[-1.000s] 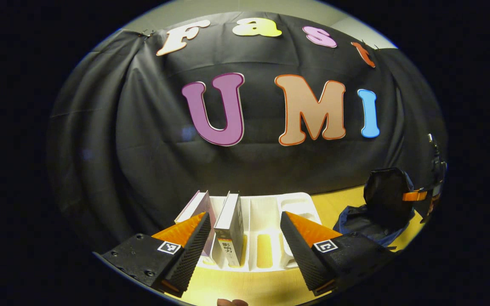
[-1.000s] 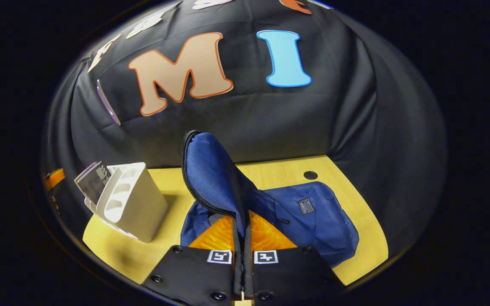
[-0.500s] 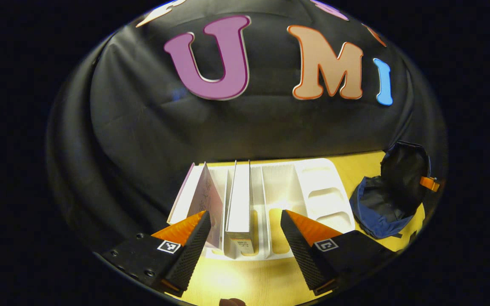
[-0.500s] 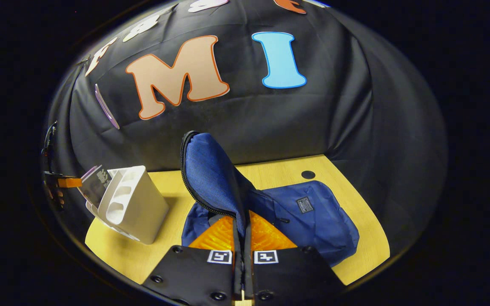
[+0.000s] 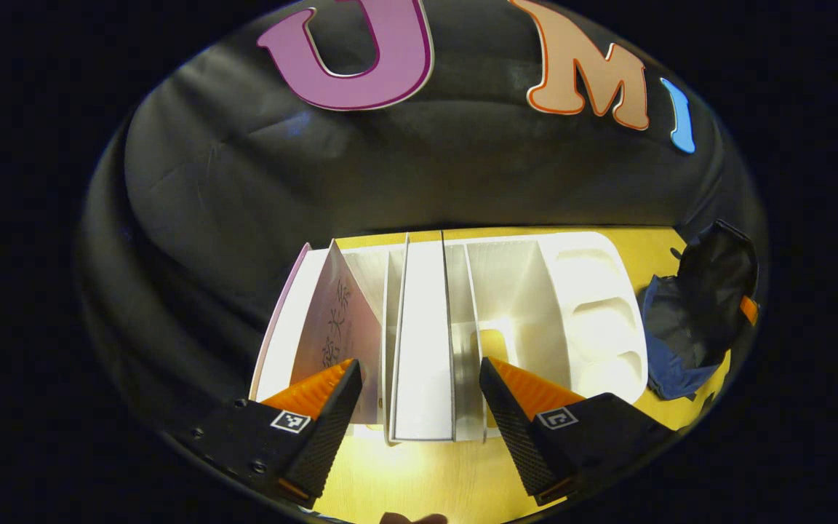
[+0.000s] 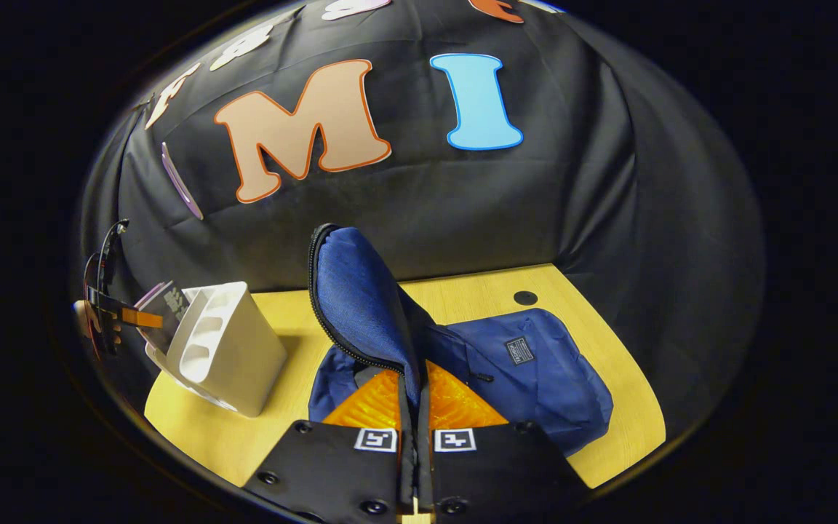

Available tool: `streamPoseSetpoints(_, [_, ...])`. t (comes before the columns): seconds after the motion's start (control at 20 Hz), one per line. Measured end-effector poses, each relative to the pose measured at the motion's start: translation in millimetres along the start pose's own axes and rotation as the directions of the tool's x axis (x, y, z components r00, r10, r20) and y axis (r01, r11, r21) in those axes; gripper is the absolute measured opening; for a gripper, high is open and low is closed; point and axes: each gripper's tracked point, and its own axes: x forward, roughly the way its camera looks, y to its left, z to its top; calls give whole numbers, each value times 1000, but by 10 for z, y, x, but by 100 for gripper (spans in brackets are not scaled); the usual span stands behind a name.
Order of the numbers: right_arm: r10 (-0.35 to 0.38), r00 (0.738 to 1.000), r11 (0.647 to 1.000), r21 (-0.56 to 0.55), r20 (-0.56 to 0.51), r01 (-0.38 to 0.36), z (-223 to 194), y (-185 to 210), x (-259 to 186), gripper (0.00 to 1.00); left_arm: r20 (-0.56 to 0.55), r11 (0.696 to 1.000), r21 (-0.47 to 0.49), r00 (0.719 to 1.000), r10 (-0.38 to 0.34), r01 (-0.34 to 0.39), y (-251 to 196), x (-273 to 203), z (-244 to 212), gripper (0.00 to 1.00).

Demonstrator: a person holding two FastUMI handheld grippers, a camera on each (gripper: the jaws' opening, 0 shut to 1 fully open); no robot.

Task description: Open the schoolbag, grab two books from the bookshelf and put them into the schoolbag.

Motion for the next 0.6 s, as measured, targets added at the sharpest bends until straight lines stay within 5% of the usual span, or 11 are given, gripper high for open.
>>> streamPoseSetpoints(0.25, [-4, 1000, 1000, -4, 1, 4, 8, -14, -3, 2, -66, 1000, 15, 998, -12, 13, -71, 106, -71, 89])
streamPoseSetpoints(0.4, [-9, 1000, 1000, 5, 3, 9, 15, -12, -11, 5, -124, 999, 29, 992, -9, 13, -55, 219, -151, 70])
streamPoseSetpoints(0.5, [-11, 1000, 1000, 9, 2, 11, 3, -14, -7, 5, -150, 999, 25, 988, -25, 29, -99, 206, -181, 43])
streamPoseSetpoints(0.6, [-11, 1000, 1000, 11, -1, 11, 8, -16, -2, 5, -164, 999, 41, 986, -27, 34, -106, 221, -200, 39])
